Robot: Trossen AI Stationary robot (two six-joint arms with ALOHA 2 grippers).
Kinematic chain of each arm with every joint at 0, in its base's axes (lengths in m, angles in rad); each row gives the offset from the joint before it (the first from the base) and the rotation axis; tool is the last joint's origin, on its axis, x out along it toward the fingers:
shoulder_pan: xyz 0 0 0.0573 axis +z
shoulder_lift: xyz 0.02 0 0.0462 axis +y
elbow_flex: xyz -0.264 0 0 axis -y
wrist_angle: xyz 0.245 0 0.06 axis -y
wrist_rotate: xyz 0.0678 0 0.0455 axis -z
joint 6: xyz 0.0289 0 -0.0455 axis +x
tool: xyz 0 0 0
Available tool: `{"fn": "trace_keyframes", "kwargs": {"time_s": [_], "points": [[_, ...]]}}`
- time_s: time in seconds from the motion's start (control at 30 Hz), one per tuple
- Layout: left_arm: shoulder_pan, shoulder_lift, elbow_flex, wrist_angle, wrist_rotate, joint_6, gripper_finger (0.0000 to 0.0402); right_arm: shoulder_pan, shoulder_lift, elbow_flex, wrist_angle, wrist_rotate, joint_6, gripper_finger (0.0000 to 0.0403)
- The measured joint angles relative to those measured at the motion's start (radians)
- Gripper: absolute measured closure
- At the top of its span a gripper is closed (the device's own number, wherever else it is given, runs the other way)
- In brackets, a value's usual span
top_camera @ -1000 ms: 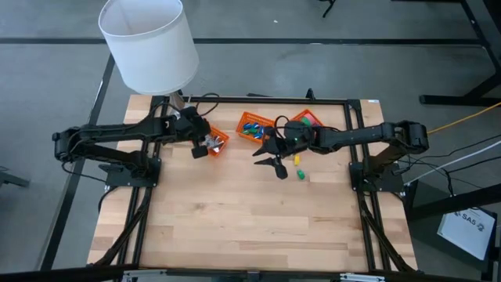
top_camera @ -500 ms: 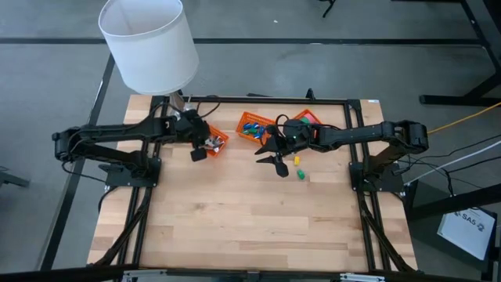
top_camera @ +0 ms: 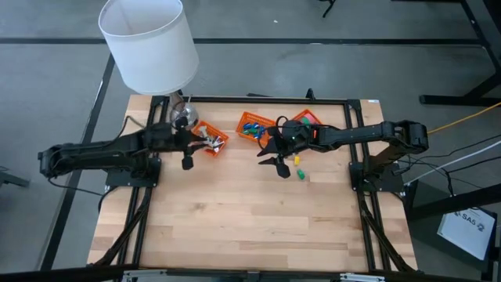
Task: Pick and place Stapler, Stapler remover, tape
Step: Put the yellow stapler into the middle orange bin
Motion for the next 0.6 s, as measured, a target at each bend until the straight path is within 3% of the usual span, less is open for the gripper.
{"fn": "trace_keyframes", "kwargs": {"time_s": [0.37,0.6], "points": [[-0.088,-0.302,-0.305,0.426,0.037,-0.077,0.0320,0.001,0.000,0.000,0.032,0.000,0.005,0.0258],[-0.163,-0.349,-0.339,0.415,0.032,-0.097,0.0324,0.001,0.000,0.000,0.026,0.000,0.079,0.0258]]}}
